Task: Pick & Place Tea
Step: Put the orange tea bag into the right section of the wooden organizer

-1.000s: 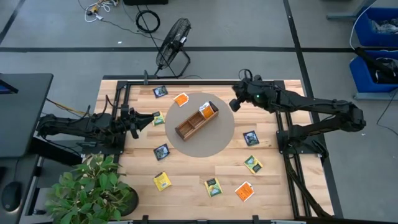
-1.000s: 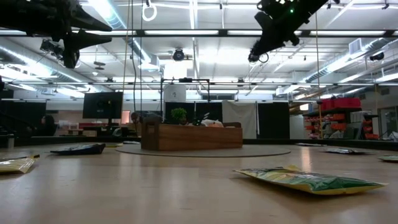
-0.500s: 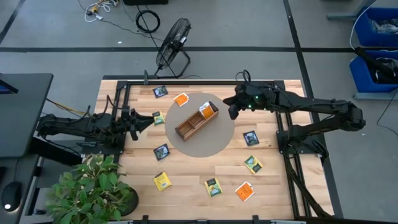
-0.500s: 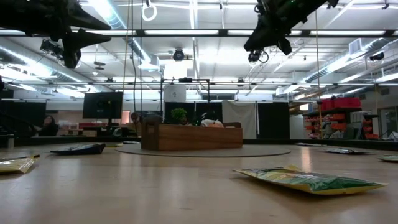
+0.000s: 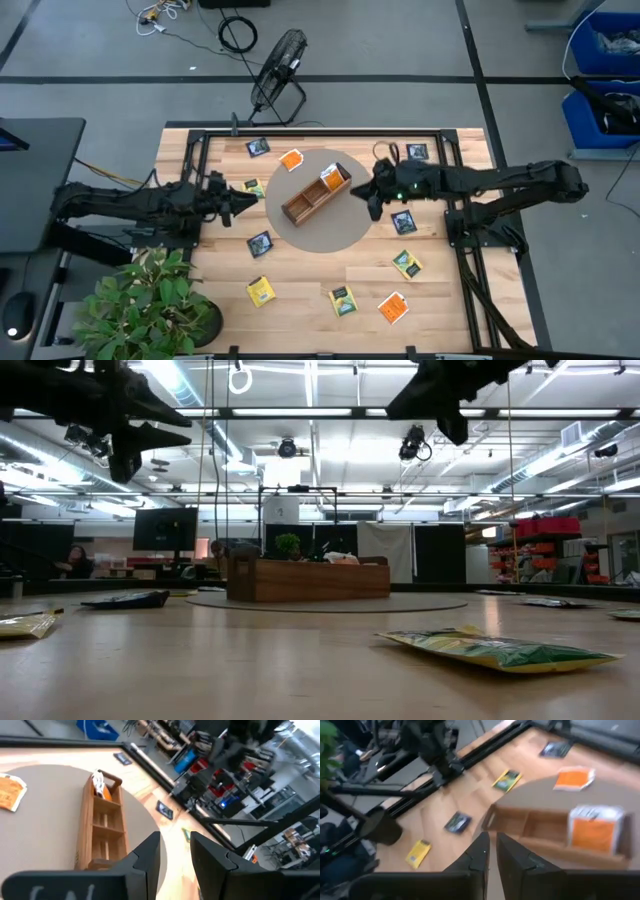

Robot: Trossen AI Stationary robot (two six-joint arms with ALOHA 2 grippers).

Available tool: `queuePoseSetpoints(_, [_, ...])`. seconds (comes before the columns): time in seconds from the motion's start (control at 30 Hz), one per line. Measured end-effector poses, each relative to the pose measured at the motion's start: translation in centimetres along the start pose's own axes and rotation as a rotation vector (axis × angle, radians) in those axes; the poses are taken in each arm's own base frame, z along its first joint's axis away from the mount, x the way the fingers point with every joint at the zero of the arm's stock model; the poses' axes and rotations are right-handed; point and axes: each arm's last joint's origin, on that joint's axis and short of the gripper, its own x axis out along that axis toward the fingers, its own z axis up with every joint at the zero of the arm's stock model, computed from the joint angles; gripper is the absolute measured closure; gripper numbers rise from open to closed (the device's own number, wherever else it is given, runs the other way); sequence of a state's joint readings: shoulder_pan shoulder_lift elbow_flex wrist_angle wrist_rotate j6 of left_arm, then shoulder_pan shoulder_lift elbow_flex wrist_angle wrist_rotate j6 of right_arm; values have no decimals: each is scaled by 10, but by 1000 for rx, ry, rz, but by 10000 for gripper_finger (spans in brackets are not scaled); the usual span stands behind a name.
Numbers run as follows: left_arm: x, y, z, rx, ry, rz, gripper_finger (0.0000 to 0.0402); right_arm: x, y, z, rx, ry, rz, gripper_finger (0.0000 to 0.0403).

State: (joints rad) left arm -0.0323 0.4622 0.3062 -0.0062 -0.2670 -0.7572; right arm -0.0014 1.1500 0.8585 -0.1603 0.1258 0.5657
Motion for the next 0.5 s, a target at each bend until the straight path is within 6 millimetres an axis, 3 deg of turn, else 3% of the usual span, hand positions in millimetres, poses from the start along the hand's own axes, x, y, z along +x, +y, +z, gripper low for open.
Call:
queuePoseSetpoints(0.27, [21, 5, 27, -73, 49, 85, 291, -2, 1, -33, 100, -40, -5, 364])
queuePoseSetpoints(0.5, [52, 21, 50, -143, 135, 157, 265, -14, 1, -33, 99, -63, 26, 364])
